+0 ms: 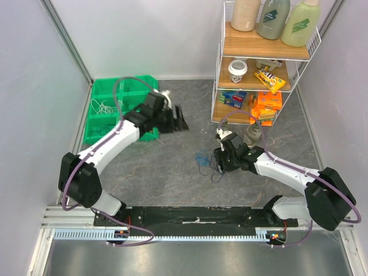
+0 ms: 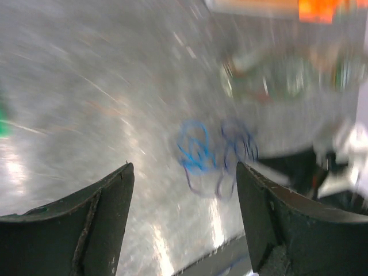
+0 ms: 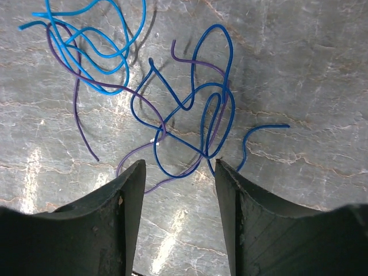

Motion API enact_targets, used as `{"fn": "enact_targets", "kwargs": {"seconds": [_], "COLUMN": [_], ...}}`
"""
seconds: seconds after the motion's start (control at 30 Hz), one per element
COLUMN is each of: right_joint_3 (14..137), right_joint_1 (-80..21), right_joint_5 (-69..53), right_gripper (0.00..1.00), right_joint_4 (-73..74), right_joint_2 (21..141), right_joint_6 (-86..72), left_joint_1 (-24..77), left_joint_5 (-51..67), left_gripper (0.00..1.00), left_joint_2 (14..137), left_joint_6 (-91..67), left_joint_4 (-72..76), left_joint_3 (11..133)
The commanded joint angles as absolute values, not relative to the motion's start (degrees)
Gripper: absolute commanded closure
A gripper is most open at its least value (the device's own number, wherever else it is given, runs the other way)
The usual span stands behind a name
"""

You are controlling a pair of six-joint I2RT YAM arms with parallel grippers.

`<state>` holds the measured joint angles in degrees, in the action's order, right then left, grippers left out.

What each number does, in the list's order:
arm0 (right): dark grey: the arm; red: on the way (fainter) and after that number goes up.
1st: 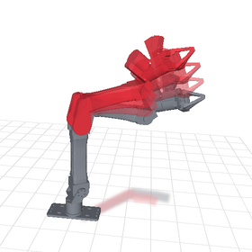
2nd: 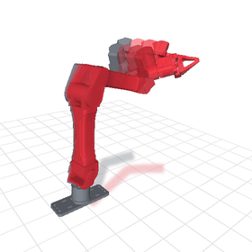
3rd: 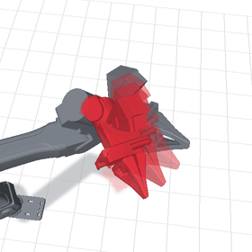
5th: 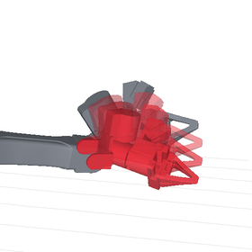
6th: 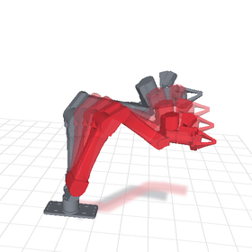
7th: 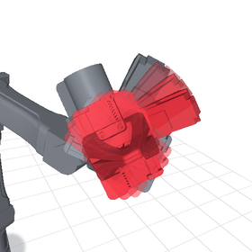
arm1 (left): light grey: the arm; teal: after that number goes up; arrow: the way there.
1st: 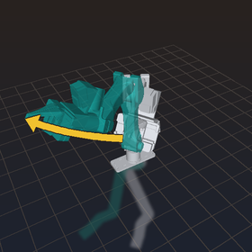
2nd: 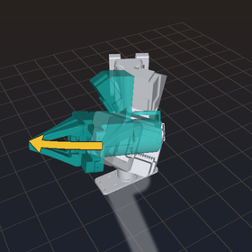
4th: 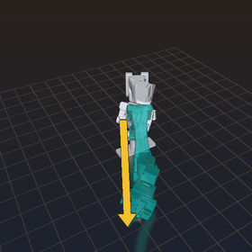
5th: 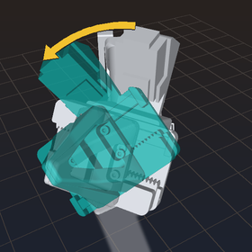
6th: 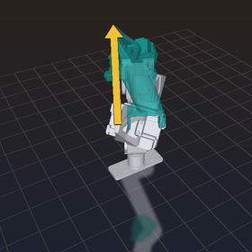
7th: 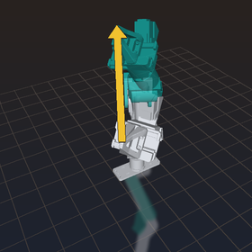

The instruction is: Untangle the cables

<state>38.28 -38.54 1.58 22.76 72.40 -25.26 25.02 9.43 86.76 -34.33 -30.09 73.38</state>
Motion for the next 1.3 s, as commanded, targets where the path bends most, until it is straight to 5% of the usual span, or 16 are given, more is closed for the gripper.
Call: {"fn": "enact_targets", "kwargs": {"seconds": [0.0, 0.1, 0.23, 0.3, 0.37, 0.47, 0.67, 1.1, 1.27], "right_joint_3": [39.11, 39.2, 38.24, 37.27, 36.74, 35.86, 34.02, 34.1, 34.28], "right_joint_1": [-38.94, -38.94, -38.93, -38.94, -38.94, -38.94, -38.94, -38.94, -38.85], "right_joint_5": [2.72, 3.86, 7.81, 10.01, 11.16, 9.85, 8.26, 8.79, 8.79], "right_gripper": [0.47, 0.61, 0.85, 1.0, 1.0, 1.0, 1.0, 1.0, 1.0], "right_joint_4": [19.69, 19.77, 21.44, 22.32, 23.11, 23.29, 23.55, 25.58, 25.4], "right_joint_2": [74.88, 74.97, 72.43, 69.62, 66.38, 63.12, 58.81, 57.65, 58.36], "right_joint_6": [-26.01, -26.8, -29.52, -30.58, -31.55, -32.08, -33.22, -33.14, -32.7], "left_joint_1": [34.34, 40.94, 46.22, 47.28, 47.29, 47.11, 46.76, 45.79, 45.79], "left_joint_5": [20.82, 21.97, 20.83, 20.39, 19.26, 15.31, 13.45, 10.28, 8.0], "left_gripper": [0.22, 0.28, 0.54, 0.6, 0.56, 0.35, 0.19, 0.39, 0.59], "left_joint_2": [86.04, 89.46, 94.21, 96.23, 98.25, 101.68, 107.83, 119.61, 119.01], "left_joint_6": [-24.45, -21.37, -18.2, -17.49, -18.36, -18.37, -20.47, -21.89, -21.18], "left_joint_4": [-23.38, -23.03, -24.26, -25.04, -26.8, -29.87, -35.41, -45.26, -44.04], "left_joint_3": [66.37, 64.07, 67.66, 70.21, 72.76, 76.36, 82.35, 89.65, 89.47]}}
